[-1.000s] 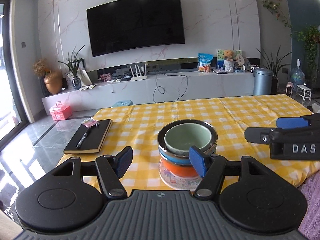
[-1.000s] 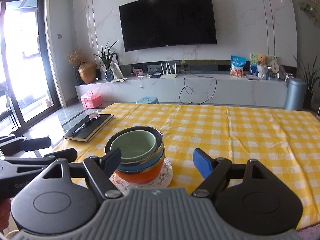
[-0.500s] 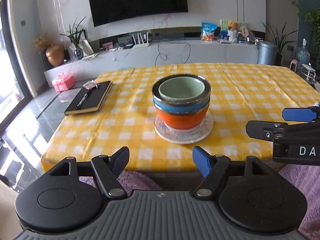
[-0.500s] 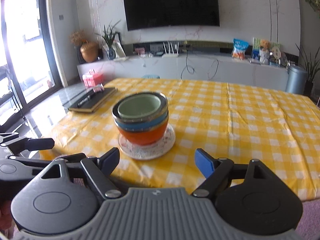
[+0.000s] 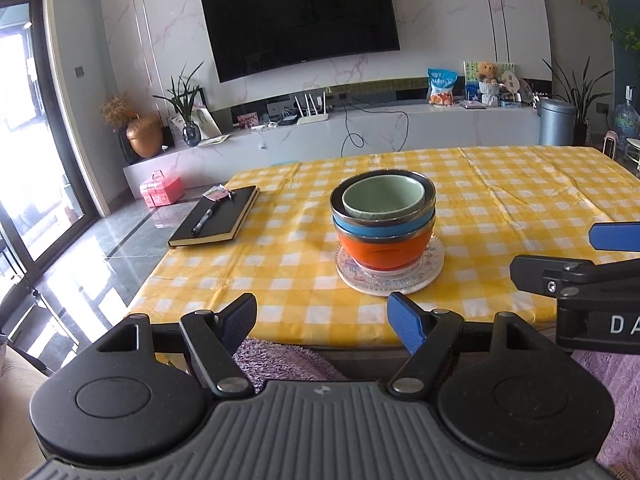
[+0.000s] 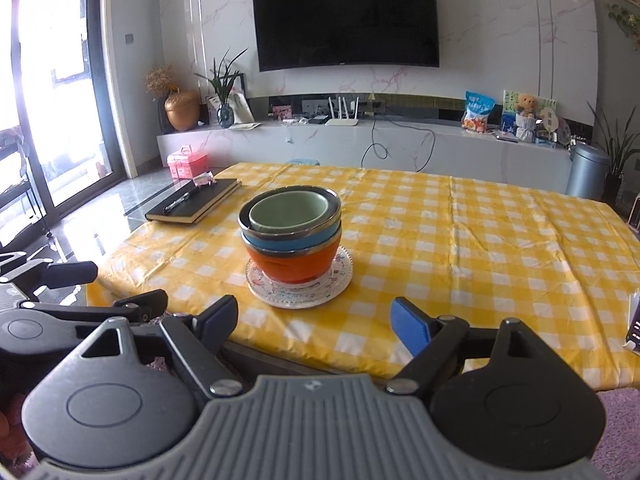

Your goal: Organize plates and bowls

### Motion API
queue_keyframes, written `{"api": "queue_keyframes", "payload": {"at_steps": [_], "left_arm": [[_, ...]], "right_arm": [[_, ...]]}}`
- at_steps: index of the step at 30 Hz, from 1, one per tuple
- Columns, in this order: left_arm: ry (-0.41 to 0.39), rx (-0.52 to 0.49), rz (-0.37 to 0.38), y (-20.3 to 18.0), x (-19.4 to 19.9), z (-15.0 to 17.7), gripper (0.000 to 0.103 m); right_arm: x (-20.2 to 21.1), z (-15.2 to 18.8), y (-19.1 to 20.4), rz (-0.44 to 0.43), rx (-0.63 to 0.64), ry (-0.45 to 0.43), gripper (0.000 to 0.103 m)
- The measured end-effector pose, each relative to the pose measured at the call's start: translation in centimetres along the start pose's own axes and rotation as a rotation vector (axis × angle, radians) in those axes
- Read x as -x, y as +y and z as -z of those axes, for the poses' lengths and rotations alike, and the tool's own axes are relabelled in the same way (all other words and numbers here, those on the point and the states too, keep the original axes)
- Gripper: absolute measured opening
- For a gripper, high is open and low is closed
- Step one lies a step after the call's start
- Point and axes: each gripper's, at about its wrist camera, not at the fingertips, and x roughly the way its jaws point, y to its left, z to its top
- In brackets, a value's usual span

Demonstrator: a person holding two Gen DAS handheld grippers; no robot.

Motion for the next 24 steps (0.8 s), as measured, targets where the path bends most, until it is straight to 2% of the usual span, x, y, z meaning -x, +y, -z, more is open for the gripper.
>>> {"api": "queue_keyframes", "payload": {"at_steps": [9,24], "left_arm": [[-0.035,-0.026,-0.012,-0.7,0.9,0.0,0.087],[-0.036,-0.031,-0.012,-0.7,0.8,0.0,0.087]], "right_arm": [[1.6,0.1,0.1,-0.006,0.011,-0.070,0.083],[1.5,0.2,0.2,-0.010,0.016,-0.073,0.084]]}}
